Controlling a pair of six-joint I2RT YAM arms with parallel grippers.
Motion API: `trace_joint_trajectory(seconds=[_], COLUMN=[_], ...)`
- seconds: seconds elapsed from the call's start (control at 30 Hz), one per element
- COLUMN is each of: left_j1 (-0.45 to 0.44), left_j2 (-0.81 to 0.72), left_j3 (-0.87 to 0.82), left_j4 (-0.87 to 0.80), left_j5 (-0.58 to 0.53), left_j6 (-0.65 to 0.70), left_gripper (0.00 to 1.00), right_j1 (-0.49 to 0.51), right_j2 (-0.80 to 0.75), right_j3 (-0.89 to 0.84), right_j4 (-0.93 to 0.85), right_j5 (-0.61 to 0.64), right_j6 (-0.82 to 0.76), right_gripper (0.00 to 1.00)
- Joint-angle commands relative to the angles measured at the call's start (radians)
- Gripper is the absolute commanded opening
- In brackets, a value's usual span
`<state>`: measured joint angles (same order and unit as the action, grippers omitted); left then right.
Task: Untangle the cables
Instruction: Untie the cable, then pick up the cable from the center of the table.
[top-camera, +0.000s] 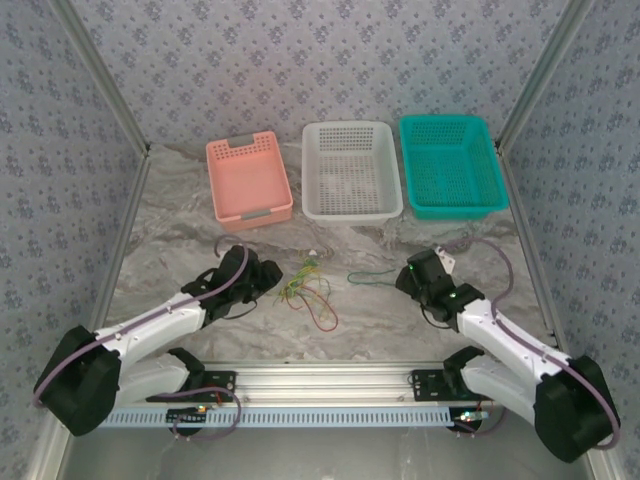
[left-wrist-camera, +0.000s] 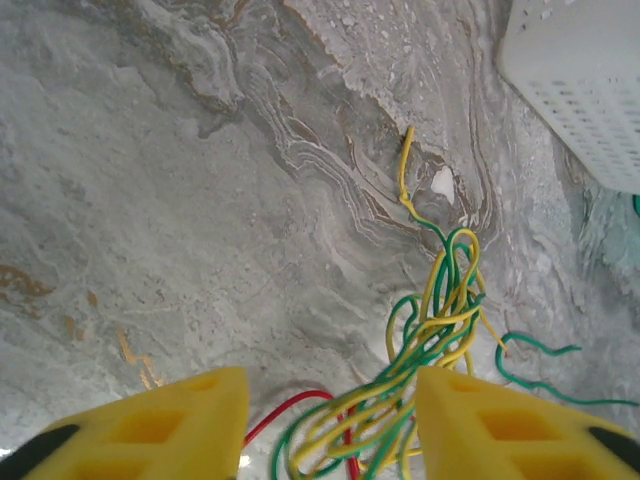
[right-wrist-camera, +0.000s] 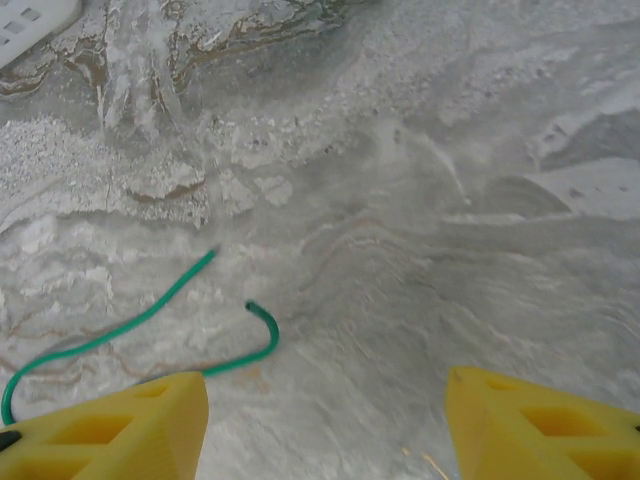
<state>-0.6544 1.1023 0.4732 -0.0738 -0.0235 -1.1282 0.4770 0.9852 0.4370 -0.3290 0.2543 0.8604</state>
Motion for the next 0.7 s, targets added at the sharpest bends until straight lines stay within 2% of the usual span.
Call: trace_joint_trajectory(seconds=[0.0,0.23,0.4,0.47,0.6,0.67], left_j1=[0.002,0.002,0.002,0.002,0.002,0.002], left_j2=[-0.021,-0.069,-0.083,-0.093,-0.124,-0.132], left_j3=[0.043,0.101,0.152,0.167,0.189,0.209], left_j4=[-0.072,-0.193,-0.291,-0.329,-0.37,-0.39], left_j5=[-0.008,-0.033,-0.053,-0.067,-0.081,-0.081], left_j6=[0.034,0.087,0.126,0.134,0.15,0.167], left_gripper=[0.6,0.71,0.77,0.78,0.8,0.8], right_j1=[-0.011,-0.014,-0.015,-0.017,-0.003,0.018], right_j2=[0.069,0.222,0.282,0.299,0.283,0.236], right_j3=[0.004,0.017,0.034,0.047,0.09,0.106], right_j4=[0.135,0.183,0.201,0.202,0.15,0.106], right_j5=[-0.047,-0.025,0.0,0.0,0.028,0.063], right_j6=[-0.036,0.01,-0.006,-0.02,-0.065,-0.092], right_gripper=[0.64,0.47,0.39,0.31,0.03,0.0])
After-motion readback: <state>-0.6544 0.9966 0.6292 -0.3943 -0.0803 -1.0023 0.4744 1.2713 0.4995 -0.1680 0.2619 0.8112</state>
